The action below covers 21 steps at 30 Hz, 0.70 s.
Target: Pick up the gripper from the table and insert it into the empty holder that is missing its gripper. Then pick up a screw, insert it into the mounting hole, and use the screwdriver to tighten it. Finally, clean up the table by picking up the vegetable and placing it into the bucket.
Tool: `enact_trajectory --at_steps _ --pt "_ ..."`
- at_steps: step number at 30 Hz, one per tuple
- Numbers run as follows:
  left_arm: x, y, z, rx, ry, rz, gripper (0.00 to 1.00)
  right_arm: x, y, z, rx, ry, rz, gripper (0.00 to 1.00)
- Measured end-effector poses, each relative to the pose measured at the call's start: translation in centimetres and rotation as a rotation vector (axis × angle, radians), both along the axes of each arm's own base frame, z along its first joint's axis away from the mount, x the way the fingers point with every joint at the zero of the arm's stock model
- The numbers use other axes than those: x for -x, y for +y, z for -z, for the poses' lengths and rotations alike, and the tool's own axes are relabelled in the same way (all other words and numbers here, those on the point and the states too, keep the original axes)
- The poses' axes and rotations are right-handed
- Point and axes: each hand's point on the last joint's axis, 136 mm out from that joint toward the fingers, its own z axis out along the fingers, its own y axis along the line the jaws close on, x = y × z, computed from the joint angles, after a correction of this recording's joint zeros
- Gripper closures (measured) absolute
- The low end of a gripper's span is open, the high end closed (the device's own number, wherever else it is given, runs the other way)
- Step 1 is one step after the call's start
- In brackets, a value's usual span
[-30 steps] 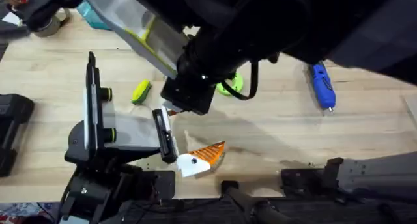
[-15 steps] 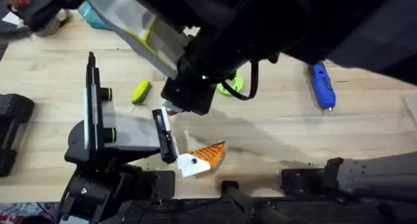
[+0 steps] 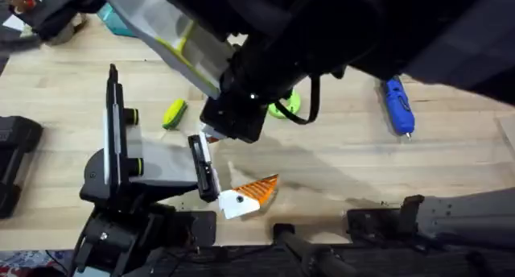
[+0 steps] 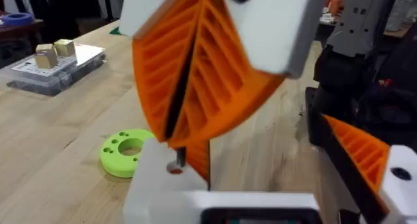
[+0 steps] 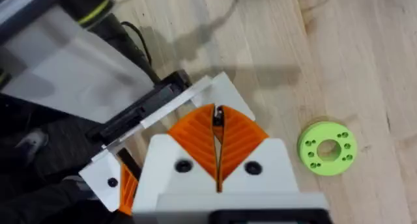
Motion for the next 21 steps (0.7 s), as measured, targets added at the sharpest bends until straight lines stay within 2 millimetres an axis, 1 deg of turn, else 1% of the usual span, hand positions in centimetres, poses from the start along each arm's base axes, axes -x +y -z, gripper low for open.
enact_trajectory --at_steps 21 --pt "0.00 0.00 0.00 0.000 0.000 0.000 0.010 -0.04 0.07 0.50 0.002 0.001 0.000 0.989"
